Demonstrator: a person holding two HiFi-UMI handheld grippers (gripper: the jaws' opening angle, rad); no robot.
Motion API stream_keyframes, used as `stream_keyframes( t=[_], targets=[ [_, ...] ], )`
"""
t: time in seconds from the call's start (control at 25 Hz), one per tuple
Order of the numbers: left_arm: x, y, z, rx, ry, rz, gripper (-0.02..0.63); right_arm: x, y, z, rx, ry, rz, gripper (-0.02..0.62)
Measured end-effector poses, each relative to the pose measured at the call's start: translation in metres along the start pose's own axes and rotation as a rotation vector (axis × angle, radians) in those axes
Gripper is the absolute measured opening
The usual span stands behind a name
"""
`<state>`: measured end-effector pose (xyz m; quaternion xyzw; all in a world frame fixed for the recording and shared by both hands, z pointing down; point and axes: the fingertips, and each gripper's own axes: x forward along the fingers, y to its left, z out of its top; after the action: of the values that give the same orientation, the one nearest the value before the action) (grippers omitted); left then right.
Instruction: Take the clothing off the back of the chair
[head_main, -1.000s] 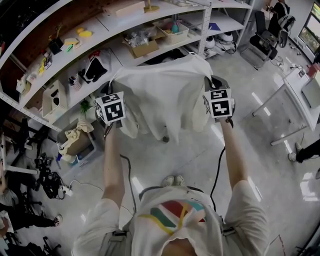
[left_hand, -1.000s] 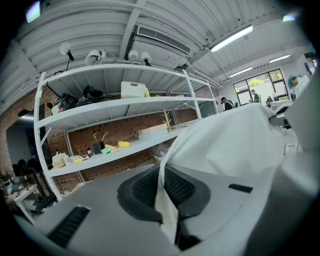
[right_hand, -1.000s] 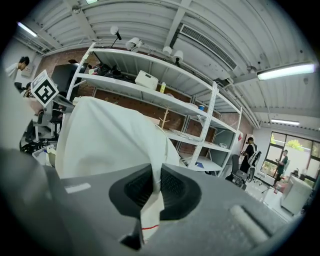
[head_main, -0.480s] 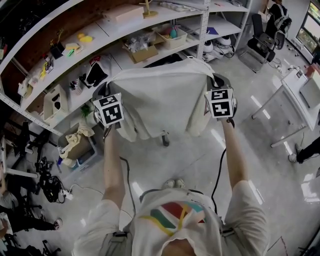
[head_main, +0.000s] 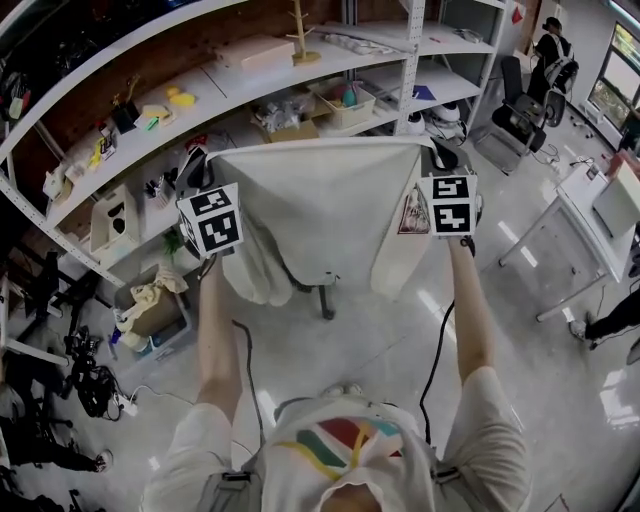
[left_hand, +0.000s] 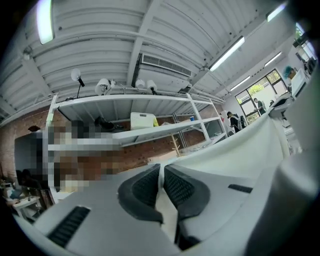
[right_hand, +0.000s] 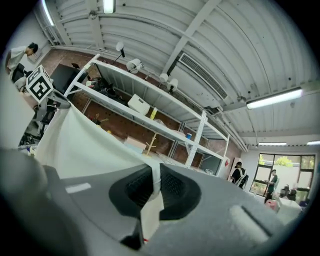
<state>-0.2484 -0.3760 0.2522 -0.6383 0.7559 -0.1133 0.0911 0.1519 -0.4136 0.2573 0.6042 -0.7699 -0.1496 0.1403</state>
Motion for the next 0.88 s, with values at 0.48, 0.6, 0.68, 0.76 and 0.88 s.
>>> stream_keyframes(
  t=[0.48,0.6,0.68,0.76,0.88],
  targets=[
    [-0.031,0.047,0.145,0.035,-0.236,0.061,0.018,-0.034,-0.051,0.138,-0.112,-0.245,-0.097,0.006],
    [-0.043,0.057,0.193,0.041,-0.313,0.072,0.018,-0.049,-0.064,0.185,-0.129,-0.327,-0.131,0.008],
    [-0.050,0.061,0.224,0.071,-0.357,0.077,0.018,-0.059,-0.068,0.217,-0.148,-0.380,-0.151,0.006],
    [-0.059,0.066,0.252,0.070,-0.401,0.075,0.018,-0.071,-0.073,0.249,-0.174,-0.440,-0.172,0.006],
    [-0.081,0.078,0.289,0.004,-0.479,0.067,0.018,-0.093,-0.081,0.295,-0.206,-0.530,-0.211,0.006]
  ],
)
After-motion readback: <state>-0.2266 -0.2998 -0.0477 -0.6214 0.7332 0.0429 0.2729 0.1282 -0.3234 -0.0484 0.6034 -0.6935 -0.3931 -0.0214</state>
